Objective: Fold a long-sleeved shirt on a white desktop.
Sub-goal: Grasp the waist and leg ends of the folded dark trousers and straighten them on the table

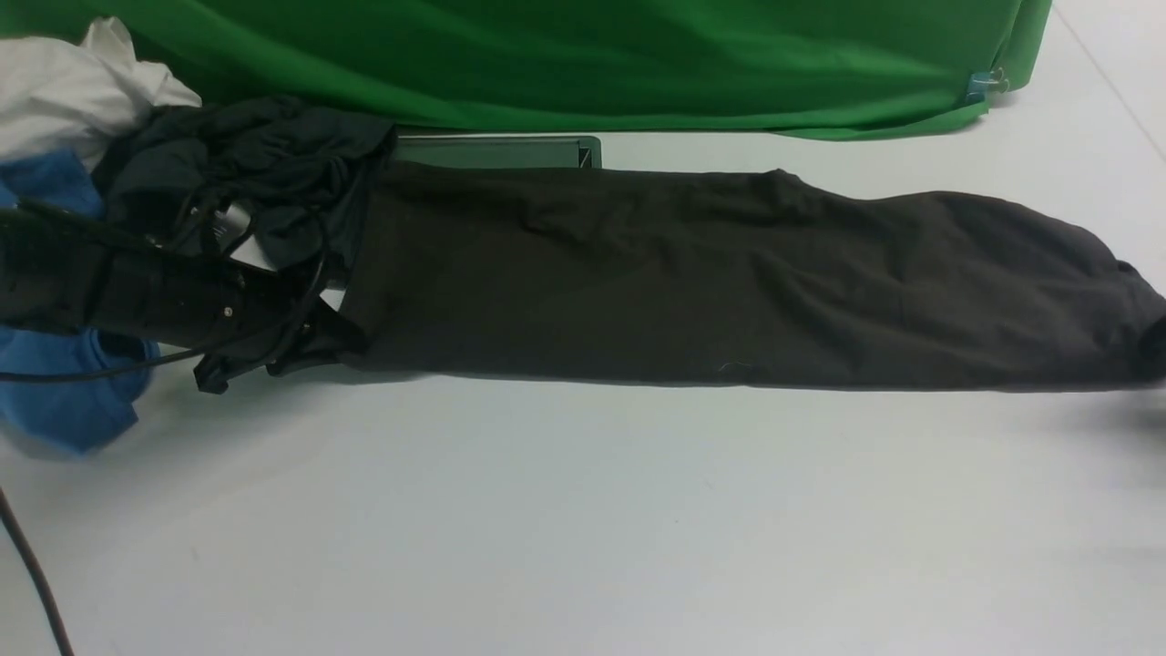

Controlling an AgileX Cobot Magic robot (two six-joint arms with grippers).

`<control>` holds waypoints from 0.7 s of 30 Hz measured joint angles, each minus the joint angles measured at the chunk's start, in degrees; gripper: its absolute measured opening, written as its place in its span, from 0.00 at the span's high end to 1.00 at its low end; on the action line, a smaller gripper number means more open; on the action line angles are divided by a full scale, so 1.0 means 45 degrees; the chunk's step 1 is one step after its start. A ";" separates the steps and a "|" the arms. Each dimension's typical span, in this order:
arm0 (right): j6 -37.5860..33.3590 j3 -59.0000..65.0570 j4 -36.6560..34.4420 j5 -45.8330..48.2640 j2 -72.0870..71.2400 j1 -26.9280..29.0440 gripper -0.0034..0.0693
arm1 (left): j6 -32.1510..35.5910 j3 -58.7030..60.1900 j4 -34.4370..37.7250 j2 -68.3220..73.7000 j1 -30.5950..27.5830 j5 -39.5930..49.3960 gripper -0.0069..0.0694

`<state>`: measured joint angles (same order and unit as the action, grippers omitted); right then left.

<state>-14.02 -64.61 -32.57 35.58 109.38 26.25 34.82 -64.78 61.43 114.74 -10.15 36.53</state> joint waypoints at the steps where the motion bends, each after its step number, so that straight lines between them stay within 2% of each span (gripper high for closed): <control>1: -0.0054 0.0000 -0.0060 -0.0021 0.0039 -0.0002 0.14 | 0.0000 0.0000 0.0000 0.0000 0.0000 0.0000 0.86; 4: -0.0602 -0.0073 -0.0742 -0.0351 0.0270 -0.0083 0.18 | 0.0185 0.0000 -0.0027 0.0000 0.0000 -0.0029 0.86; 6: -0.0886 -0.0091 -0.1026 -0.0485 0.0369 -0.0211 0.26 | 0.0216 0.0000 -0.0061 0.0000 0.0000 -0.0068 0.86; 8: -0.1138 -0.0091 -0.1137 -0.0572 0.0443 -0.0318 0.42 | 0.0229 0.0000 -0.0094 0.0000 0.0000 -0.0067 0.86; 10: -0.1227 -0.0091 -0.1226 -0.0524 0.0521 -0.0384 0.69 | 0.0240 0.0000 -0.0177 -0.0028 0.0000 -0.0067 0.86; 11: -0.1227 -0.0091 -0.1226 -0.0509 0.0535 -0.0398 0.72 | 0.0238 0.0000 -0.0210 -0.0041 0.0000 -0.0067 0.86; 12: -0.1265 -0.0091 -0.1269 -0.0431 0.0550 -0.0398 0.82 | 0.0238 0.0000 -0.0377 -0.0097 0.0012 -0.0067 0.86; 13: -0.1378 -0.0091 -0.1296 -0.0371 0.0549 -0.0398 0.86 | 0.0238 0.0000 -0.0652 -0.0185 0.0012 -0.0067 0.86; 19: -0.1610 -0.0024 -0.0980 0.0398 0.0170 -0.0247 0.86 | -0.0368 0.0096 -0.2260 -0.0881 0.0012 0.0328 0.86; 21: -0.1461 -0.0024 -0.0189 0.0851 -0.0338 -0.0095 0.86 | -0.0716 0.0504 -0.2870 -0.1458 0.0012 0.0480 0.86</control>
<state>-20.59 -64.71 -33.41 39.41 107.86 25.82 31.59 -62.52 48.51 108.18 -10.10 38.69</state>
